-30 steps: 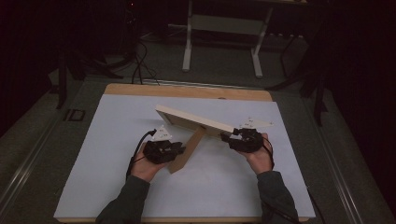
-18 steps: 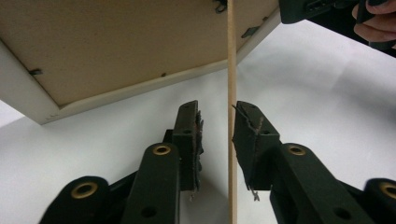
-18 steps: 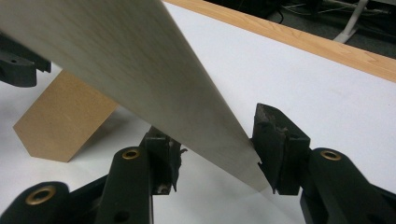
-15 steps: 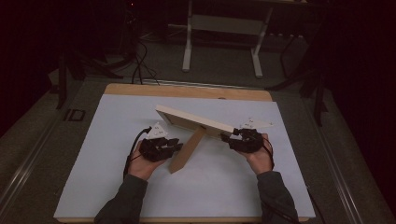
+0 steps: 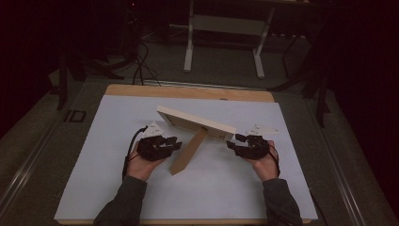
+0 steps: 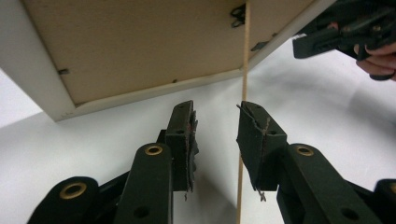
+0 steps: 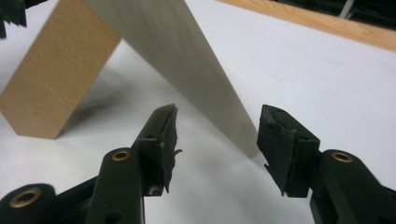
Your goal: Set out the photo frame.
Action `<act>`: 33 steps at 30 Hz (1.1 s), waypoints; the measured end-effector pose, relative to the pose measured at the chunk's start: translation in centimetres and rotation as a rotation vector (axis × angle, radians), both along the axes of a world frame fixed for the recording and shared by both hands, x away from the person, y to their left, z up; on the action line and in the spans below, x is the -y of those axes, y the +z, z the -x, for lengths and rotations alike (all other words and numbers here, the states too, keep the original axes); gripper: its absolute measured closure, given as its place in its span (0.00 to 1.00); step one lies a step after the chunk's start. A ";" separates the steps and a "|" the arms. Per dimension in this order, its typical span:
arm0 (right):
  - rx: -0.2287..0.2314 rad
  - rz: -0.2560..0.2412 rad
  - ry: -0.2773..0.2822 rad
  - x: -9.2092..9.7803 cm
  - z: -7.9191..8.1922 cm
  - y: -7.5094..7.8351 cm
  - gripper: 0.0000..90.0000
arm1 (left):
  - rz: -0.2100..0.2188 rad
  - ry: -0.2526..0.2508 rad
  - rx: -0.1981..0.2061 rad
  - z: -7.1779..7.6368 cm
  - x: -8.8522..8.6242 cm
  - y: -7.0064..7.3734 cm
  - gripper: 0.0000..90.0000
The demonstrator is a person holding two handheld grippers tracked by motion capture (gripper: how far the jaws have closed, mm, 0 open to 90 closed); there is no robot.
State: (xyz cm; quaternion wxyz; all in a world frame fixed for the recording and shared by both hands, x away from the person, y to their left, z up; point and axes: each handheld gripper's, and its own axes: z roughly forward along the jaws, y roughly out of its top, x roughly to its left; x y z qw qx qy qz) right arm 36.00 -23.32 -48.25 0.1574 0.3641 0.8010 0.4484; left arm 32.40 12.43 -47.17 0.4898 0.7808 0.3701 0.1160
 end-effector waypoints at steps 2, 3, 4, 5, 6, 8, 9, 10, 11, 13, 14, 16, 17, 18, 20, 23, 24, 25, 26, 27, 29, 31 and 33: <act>-0.008 0.000 0.000 0.3 0.1 -0.3 0.52 | 0.004 0.003 -0.002 -0.1 -0.2 0.0 0.74; -0.008 0.000 0.000 0.3 0.1 -0.3 0.52 | 0.004 0.003 -0.002 -0.1 -0.2 0.0 0.74; -0.015 0.009 -0.002 0.5 0.0 -0.5 0.53 | 0.012 0.007 -0.003 -0.1 -0.3 0.1 0.74; -0.015 0.009 -0.002 0.5 0.0 -0.5 0.53 | 0.012 0.007 -0.003 -0.1 -0.3 0.1 0.74; -0.017 0.013 -0.005 0.8 0.0 -0.5 0.54 | 0.014 0.007 -0.002 -0.1 -0.3 0.1 0.74; -0.018 0.002 -0.001 1.0 0.0 -0.5 0.55 | 0.017 0.008 0.000 0.0 -0.4 0.2 0.73; -0.018 0.002 -0.001 1.0 0.0 -0.5 0.55 | 0.017 0.008 0.000 0.0 -0.4 0.2 0.73; -0.024 0.005 -0.001 1.1 0.0 -0.6 0.57 | 0.019 0.010 0.000 0.0 -0.4 0.2 0.73; -0.024 0.005 -0.001 1.1 0.0 -0.6 0.57 | 0.019 0.010 0.000 0.0 -0.4 0.2 0.73; -0.023 0.018 -0.001 1.3 0.0 -0.7 0.59 | 0.022 0.010 0.004 0.0 -0.5 0.3 0.73; -0.029 0.024 0.001 1.5 0.0 -0.8 0.63 | 0.026 0.012 0.006 0.1 -0.6 0.4 0.73; -0.036 0.027 -0.004 1.7 0.1 -1.0 0.66 | 0.029 0.005 0.002 0.0 -0.8 0.5 0.74; -0.036 0.027 -0.004 1.7 0.1 -1.0 0.66 | 0.029 0.005 0.002 0.0 -0.8 0.5 0.74; -0.039 0.027 -0.007 1.9 0.3 -1.2 0.68 | 0.035 0.007 0.000 -0.1 -0.9 0.6 0.74; -0.041 0.028 -0.012 1.9 0.3 -1.3 0.71 | 0.041 0.013 -0.004 -0.1 -0.9 0.7 0.76; -0.039 0.027 -0.016 2.0 0.3 -1.3 0.74 | 0.042 0.012 -0.002 -0.1 -1.0 0.8 0.77; -0.037 0.025 -0.015 1.9 0.4 -1.2 0.75 | 0.042 0.021 -0.002 0.0 -1.1 0.9 0.77; -0.037 0.025 -0.015 1.9 0.4 -1.2 0.75 | 0.042 0.021 -0.002 0.0 -1.1 0.9 0.77; -0.037 0.029 -0.016 1.9 0.4 -1.1 0.76 | 0.044 0.027 -0.004 -0.1 -1.1 0.9 0.77; -0.034 0.037 -0.019 1.9 0.4 -1.1 0.77 | 0.045 0.028 -0.006 -0.1 -1.2 0.9 0.78; -0.035 0.040 -0.023 2.0 0.4 -1.0 0.80 | 0.044 0.031 -0.005 -0.1 -1.2 1.0 0.77; -0.032 0.046 -0.031 2.0 0.4 -0.9 0.84 | 0.041 0.033 0.000 -0.1 -1.2 1.2 0.77; -0.022 0.061 -0.044 2.1 0.3 -0.6 0.89 | 0.048 0.040 -0.001 -0.1 -1.2 1.4 0.77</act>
